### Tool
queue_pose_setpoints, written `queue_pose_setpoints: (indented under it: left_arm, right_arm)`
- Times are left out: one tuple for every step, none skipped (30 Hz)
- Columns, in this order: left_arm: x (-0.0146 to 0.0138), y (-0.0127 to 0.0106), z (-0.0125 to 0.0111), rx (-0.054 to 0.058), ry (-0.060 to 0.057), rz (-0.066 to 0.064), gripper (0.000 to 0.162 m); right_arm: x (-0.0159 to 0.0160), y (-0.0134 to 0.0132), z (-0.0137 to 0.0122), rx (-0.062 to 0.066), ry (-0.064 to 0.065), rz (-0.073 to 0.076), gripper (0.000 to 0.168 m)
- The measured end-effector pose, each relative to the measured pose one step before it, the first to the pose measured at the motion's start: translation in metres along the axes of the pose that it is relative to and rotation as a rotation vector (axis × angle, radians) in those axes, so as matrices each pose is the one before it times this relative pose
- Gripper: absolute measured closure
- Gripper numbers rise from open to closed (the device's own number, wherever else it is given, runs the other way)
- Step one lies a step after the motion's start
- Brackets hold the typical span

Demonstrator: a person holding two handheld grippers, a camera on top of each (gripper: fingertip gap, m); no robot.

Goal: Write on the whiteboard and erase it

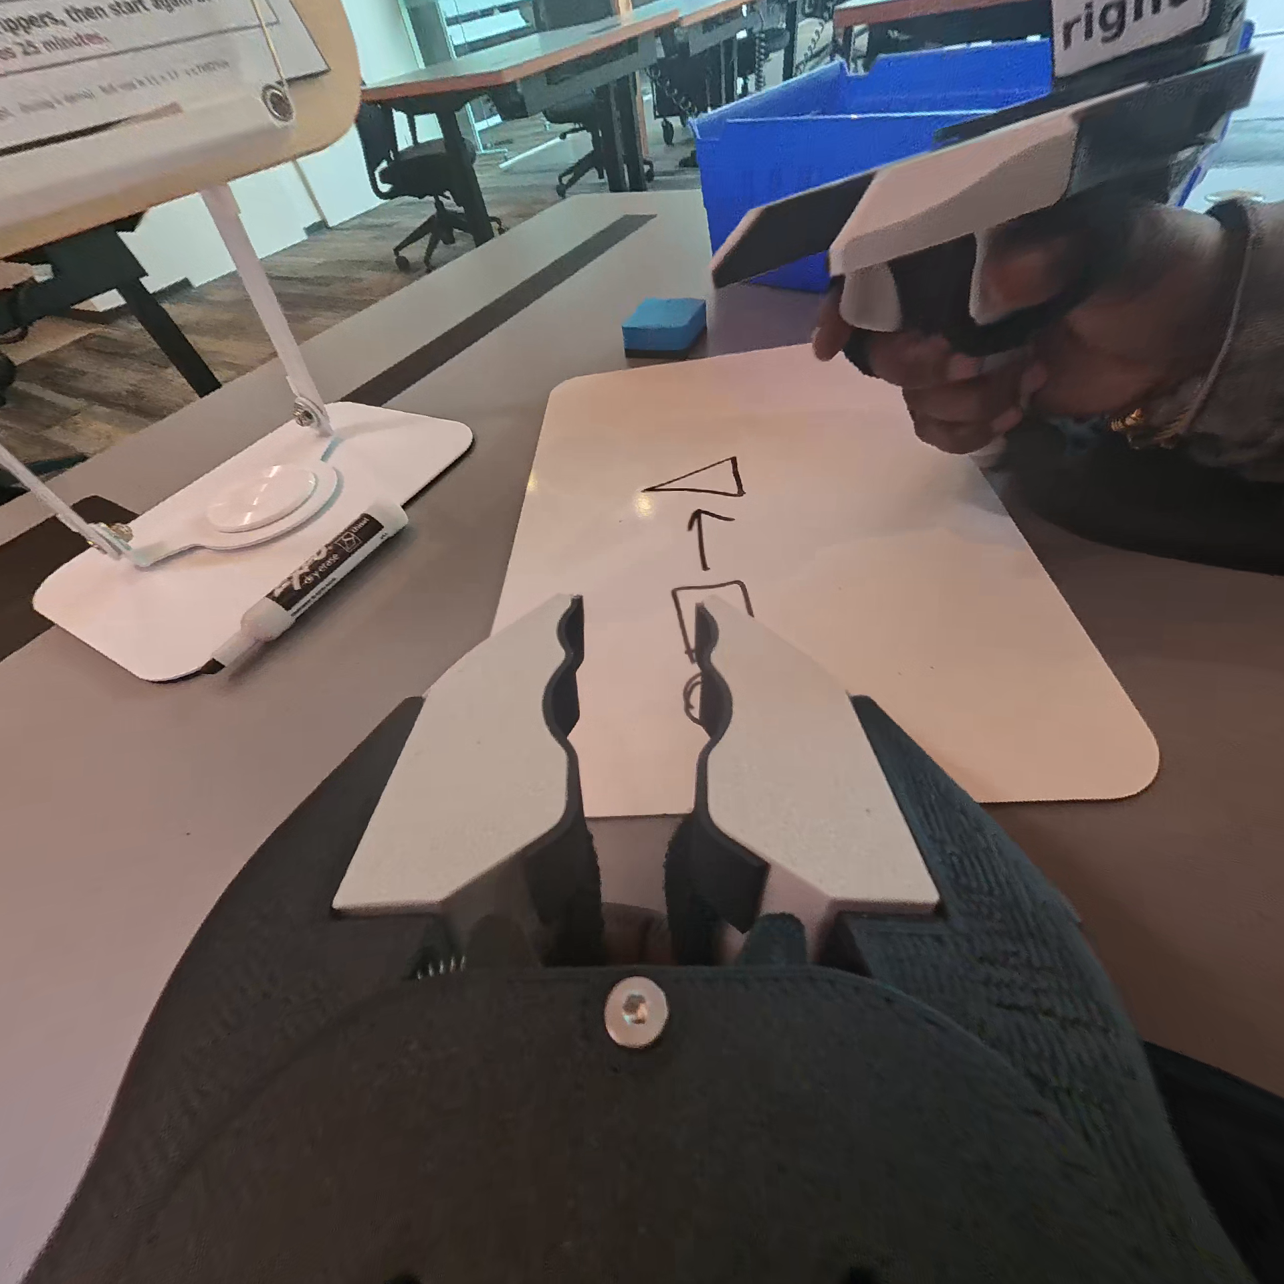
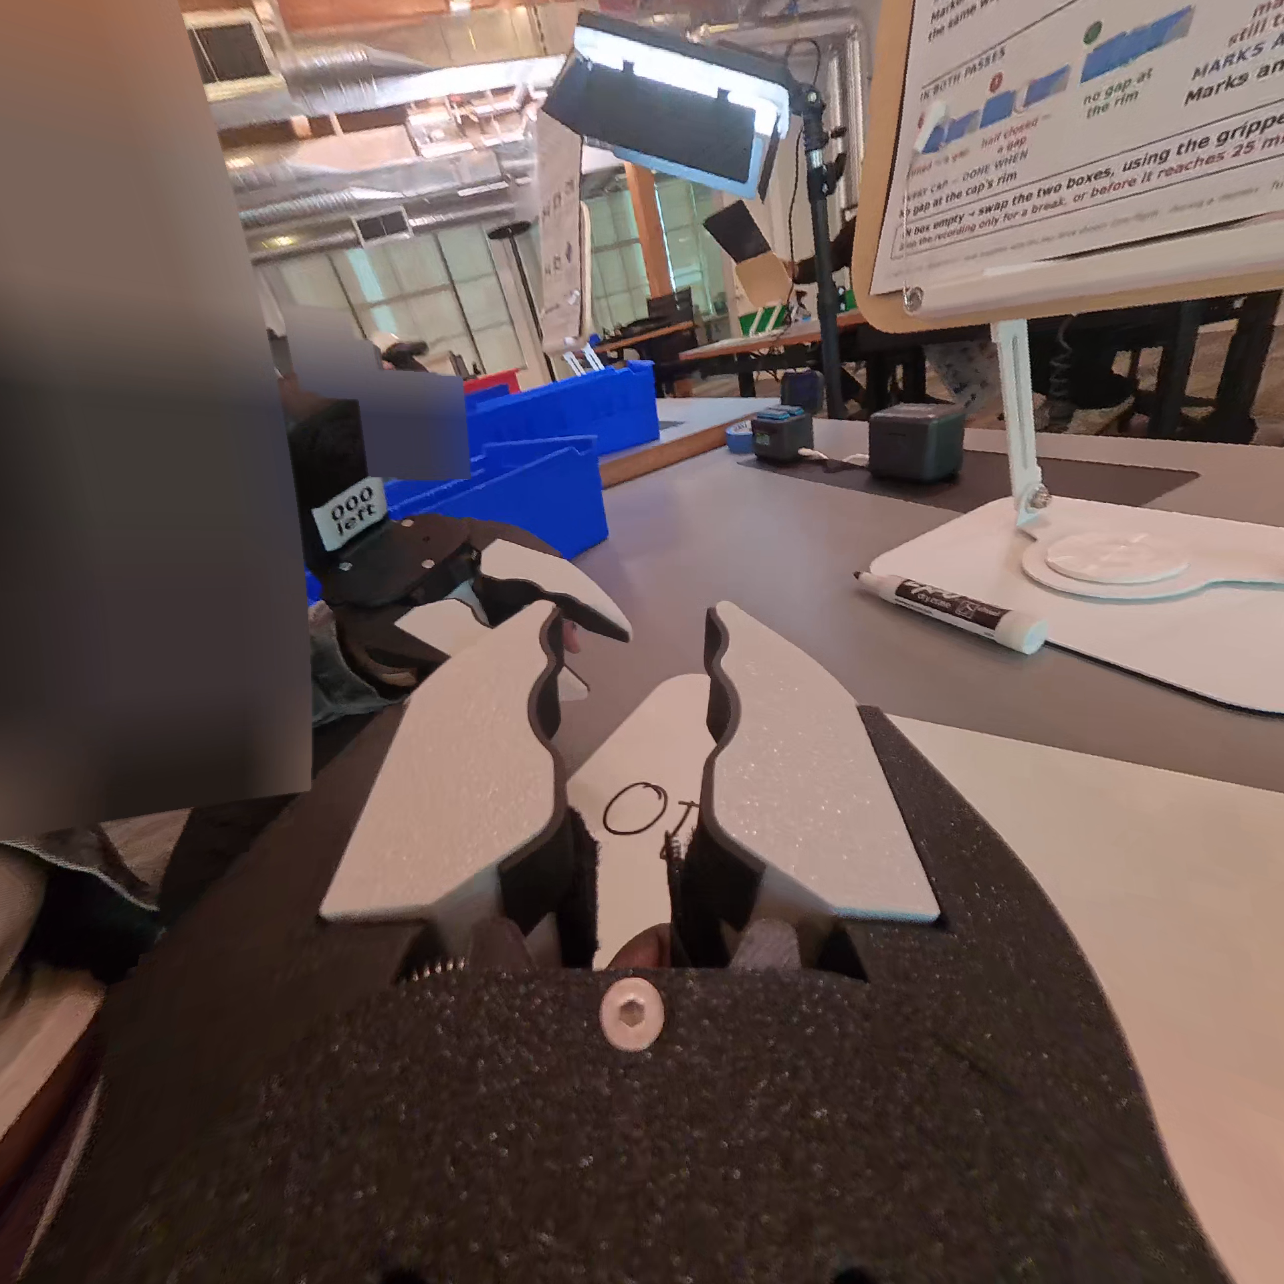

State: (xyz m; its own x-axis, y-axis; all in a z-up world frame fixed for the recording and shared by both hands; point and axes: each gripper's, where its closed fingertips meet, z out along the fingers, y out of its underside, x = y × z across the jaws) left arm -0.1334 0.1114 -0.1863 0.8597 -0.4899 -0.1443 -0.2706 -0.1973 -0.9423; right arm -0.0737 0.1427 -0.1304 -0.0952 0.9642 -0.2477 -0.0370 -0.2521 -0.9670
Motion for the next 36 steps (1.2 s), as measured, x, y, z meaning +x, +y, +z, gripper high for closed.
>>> queue_pose_setpoints:
  left_arm:
    - [-0.00137,-0.00040,-0.00041,0.0041,-0.0028,-0.0065,0.132]
    - [-0.00056,0.00024,-0.00012,0.0002,0.0031,-0.0087,0.132]
    - [-0.00044,0.00035,0.00002,-0.0006,0.0023,-0.0101,0.131]
    - [-0.00005,0.00017,0.00014,-0.0001,0.0025,-0.0064,0.131]
    - [0.00046,0.00015,0.00004,-0.0004,0.0035,-0.0017,0.132]
    - [0.00042,-0.00014,0.00003,0.0010,0.0021,-0.0002,0.131]
    - [0.00034,-0.00023,0.00003,0.0008,0.0014,0.0007,0.132]
    - [0.00020,0.00008,0.00017,-0.0005,0.0006,0.0001,0.131]
    - [0.00003,0.00025,-0.00001,-0.0012,0.0007,-0.0010,0.131]
    - [0.00002,0.00028,0.00014,-0.0020,0.0007,-0.0010,0.131]
    - [-0.00024,0.00024,0.00006,-0.0013,-0.0008,-0.0005,0.131]
    - [-0.00025,0.00001,0.00000,-0.0001,-0.0018,0.0001,0.131]
    - [-0.00029,-0.00004,-0.00008,0.0007,-0.0015,0.0008,0.131]
    - [-0.00015,0.00004,-0.00005,-0.0001,-0.0004,0.0000,0.131]
    - [0.00002,0.00004,0.00005,-0.0005,0.0002,-0.0007,0.131]
    - [-0.00009,0.00004,0.00005,-0.0004,-0.0004,-0.0001,0.131]
    - [0.00017,0.00031,0.00009,-0.0014,0.0000,0.0014,0.131]
    - [0.00009,0.00033,0.00004,-0.0023,0.0002,0.0010,0.131]
    - [0.00024,0.00041,0.00018,-0.0026,0.0008,0.0006,0.131]
    - [-0.00003,0.00025,0.00008,-0.0017,-0.0006,0.0014,0.131]
    - [-0.00012,0.00003,-0.00003,-0.0004,-0.0015,0.0020,0.131]
    - [0.00001,-0.00001,0.00000,-0.0001,-0.0008,0.0015,0.131]
    - [0.00003,0.00004,0.00001,-0.0005,0.0000,0.0007,0.131]
    - [0.00002,0.00007,-0.00004,-0.0005,0.0001,-0.0001,0.131]
    - [-0.00012,0.00017,0.00003,-0.0006,-0.0002,-0.0005,0.131]
    - [0.00006,0.00015,0.00010,-0.0008,0.0002,0.0002,0.131]
    - [-0.00001,0.00023,0.00006,-0.0014,-0.0003,0.0003,0.131]
    - [-0.00005,0.00023,0.00006,-0.0014,-0.0004,0.0005,0.131]
    - [-0.00010,0.00014,0.00011,-0.0007,-0.0006,0.0010,0.132]
    - [0.00011,0.00009,0.00002,-0.0002,-0.0004,0.0010,0.131]
    - [0.00001,-0.00001,0.00004,-0.0001,-0.0002,0.0007,0.131]
    - [0.00002,0.00012,0.00005,-0.0004,-0.0002,0.0006,0.132]
    - [-0.00014,0.00019,0.00005,-0.0009,-0.0007,0.0003,0.131]
    - [-0.00007,0.00024,0.00005,-0.0015,-0.0005,0.0009,0.131]
    - [0.00013,0.00027,0.00011,-0.0012,-0.0003,0.0017,0.131]
    - [0.00011,0.00016,0.00011,-0.0013,-0.0004,0.0027,0.132]
  right_arm:
    - [-0.00043,-0.00245,-0.00071,0.0174,-0.0114,0.0161,0.129]
    - [-0.00096,-0.00327,-0.00044,0.0219,-0.0146,0.0195,0.129]
    - [-0.00155,-0.00374,-0.00154,0.0250,-0.0155,0.0226,0.129]
    - [-0.00208,-0.00393,-0.00138,0.0265,-0.0189,0.0223,0.129]
    - [-0.00261,-0.00454,-0.00123,0.0304,-0.0251,0.0235,0.129]
    - [-0.00311,-0.00548,-0.00124,0.0368,-0.0311,0.0289,0.129]
    - [-0.00406,-0.00657,-0.00178,0.0448,-0.0396,0.0352,0.129]
    - [-0.00526,-0.00797,-0.00232,0.0550,-0.0513,0.0422,0.128]
    - [-0.00622,-0.00937,-0.00245,0.0638,-0.0588,0.0468,0.128]
    - [-0.00702,-0.01074,-0.00295,0.0734,-0.0656,0.0492,0.127]
    - [-0.00645,-0.01139,-0.00338,0.0761,-0.0588,0.0497,0.128]
    - [-0.00493,-0.01037,-0.00351,0.0684,-0.0468,0.0432,0.128]
    - [-0.00397,-0.00891,-0.00311,0.0569,-0.0361,0.0324,0.128]
    - [-0.00302,-0.00711,-0.00258,0.0436,-0.0259,0.0197,0.128]
    - [-0.00225,-0.00491,-0.00170,0.0286,-0.0160,0.0077,0.129]
    - [-0.00149,-0.00258,-0.00096,0.0140,-0.0081,-0.0019,0.129]
    - [-0.00176,-0.00111,-0.00016,0.0045,-0.0075,-0.0077,0.129]
    - [-0.00235,-0.00006,0.00032,-0.0006,-0.0112,-0.0077,0.129]
    - [-0.00356,0.00020,0.00072,-0.0018,-0.0194,-0.0045,0.130]
    - [-0.00480,-0.00014,0.00070,0.0011,-0.0292,-0.0004,0.131]
    - [-0.00511,-0.00044,0.00074,0.0034,-0.0322,0.0024,0.132]
    - [-0.00477,-0.00044,0.00060,0.0036,-0.0308,0.0023,0.133]
    - [-0.00473,-0.00028,0.00050,0.0021,-0.0290,-0.0002,0.135]
    - [-0.00450,-0.00029,0.00064,0.0019,-0.0266,-0.0034,0.136]
    - [-0.00395,-0.00024,0.00071,0.0013,-0.0224,-0.0054,0.137]
    - [-0.00356,0.00006,0.00070,-0.0009,-0.0194,-0.0065,0.137]
    - [-0.00334,0.00022,0.00077,-0.0022,-0.0179,-0.0057,0.137]
    - [-0.00302,0.00044,0.00069,-0.0026,-0.0169,-0.0036,0.137]
    - [-0.00307,0.00063,0.00068,-0.0030,-0.0177,-0.0017,0.138]
    - [-0.00293,0.00053,0.00073,-0.0027,-0.0181,-0.0001,0.139]
    - [-0.00278,0.00051,0.00076,-0.0019,-0.0169,0.0013,0.139]
    - [-0.00251,0.00056,0.00073,-0.0024,-0.0159,0.0017,0.140]
    - [-0.00222,0.00061,0.00065,-0.0031,-0.0134,0.0012,0.140]
    - [-0.00177,0.00082,0.00060,-0.0044,-0.0109,0.0007,0.141]
    - [-0.00179,0.00077,0.00071,-0.0043,-0.0103,0.0001,0.141]
    - [-0.00131,0.00077,0.00059,-0.0037,-0.0079,0.0000,0.141]
